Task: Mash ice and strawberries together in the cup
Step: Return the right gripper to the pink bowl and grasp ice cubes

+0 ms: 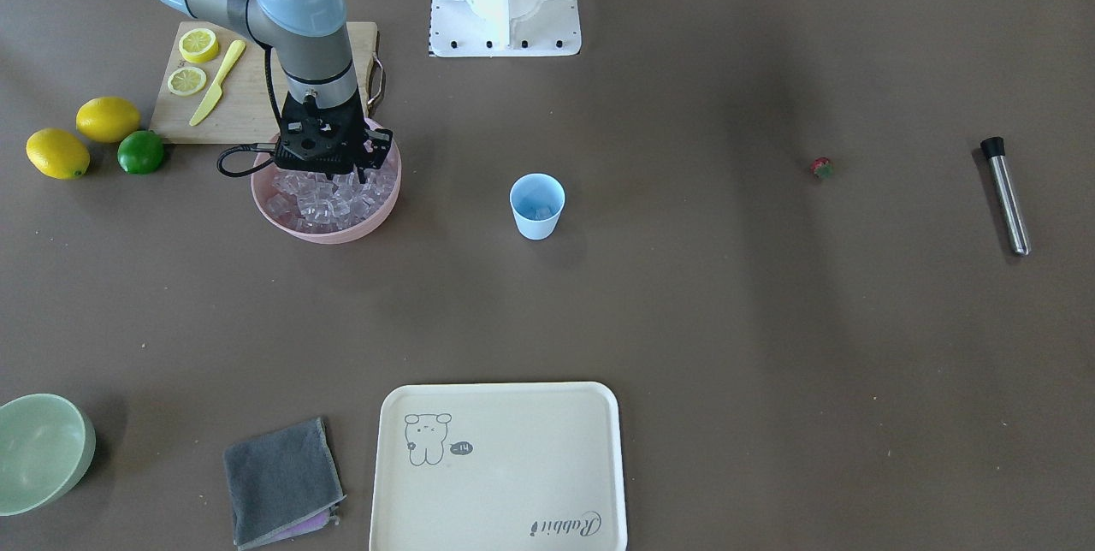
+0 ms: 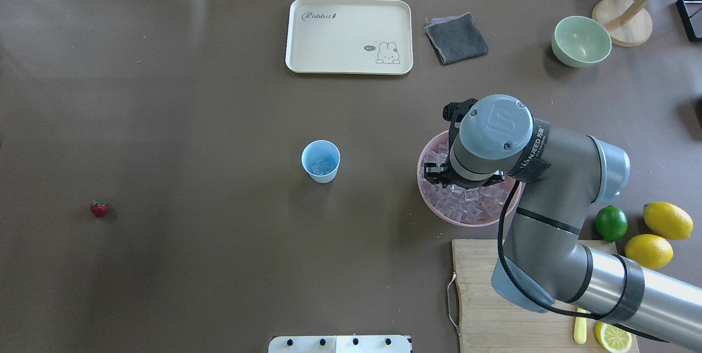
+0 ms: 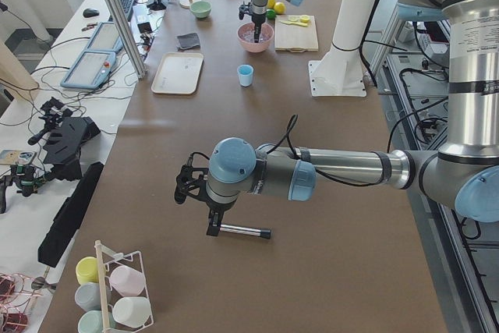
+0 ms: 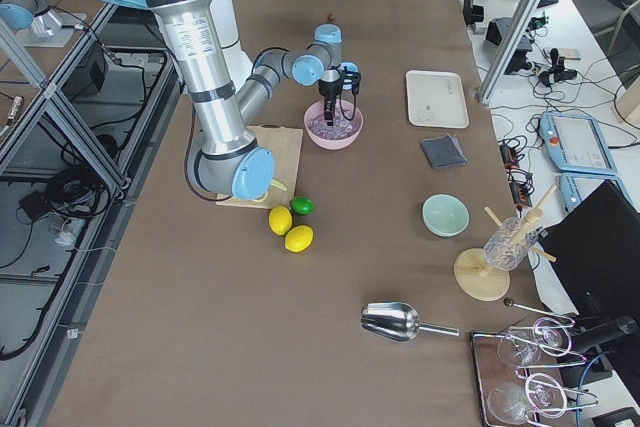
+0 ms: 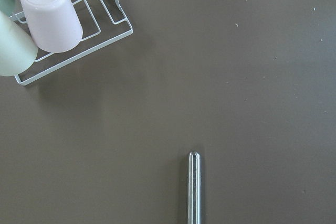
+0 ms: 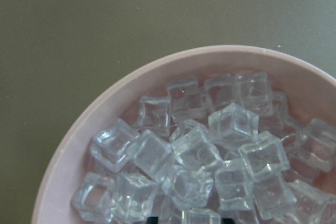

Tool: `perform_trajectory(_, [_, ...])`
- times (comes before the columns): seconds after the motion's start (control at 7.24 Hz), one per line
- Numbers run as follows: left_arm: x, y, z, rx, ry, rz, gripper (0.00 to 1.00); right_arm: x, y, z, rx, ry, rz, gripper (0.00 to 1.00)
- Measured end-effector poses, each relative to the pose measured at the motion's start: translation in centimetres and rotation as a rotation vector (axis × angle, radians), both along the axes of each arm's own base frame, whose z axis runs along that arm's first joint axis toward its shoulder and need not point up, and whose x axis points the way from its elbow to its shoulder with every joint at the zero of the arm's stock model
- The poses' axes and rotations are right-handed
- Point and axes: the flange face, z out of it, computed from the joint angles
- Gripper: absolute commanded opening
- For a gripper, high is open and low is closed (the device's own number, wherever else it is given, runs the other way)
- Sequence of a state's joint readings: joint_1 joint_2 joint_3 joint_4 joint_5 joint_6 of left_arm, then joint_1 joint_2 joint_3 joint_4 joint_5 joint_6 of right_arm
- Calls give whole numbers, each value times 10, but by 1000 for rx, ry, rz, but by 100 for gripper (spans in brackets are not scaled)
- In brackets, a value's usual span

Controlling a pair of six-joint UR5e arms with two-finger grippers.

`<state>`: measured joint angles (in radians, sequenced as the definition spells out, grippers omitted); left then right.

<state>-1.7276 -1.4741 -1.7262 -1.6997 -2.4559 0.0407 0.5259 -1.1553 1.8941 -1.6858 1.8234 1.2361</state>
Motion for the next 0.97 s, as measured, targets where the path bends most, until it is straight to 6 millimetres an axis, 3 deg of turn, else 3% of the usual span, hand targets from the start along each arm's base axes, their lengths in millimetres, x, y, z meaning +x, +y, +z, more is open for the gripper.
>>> perform_trajectory(0.69, [0,0,0,0,0,0,99,16,-11,-13,5,-16,24,17])
perform_trajectory(0.97, [0,0,1,-3,0,0,99,13,-22,-52,9,-35,34,17])
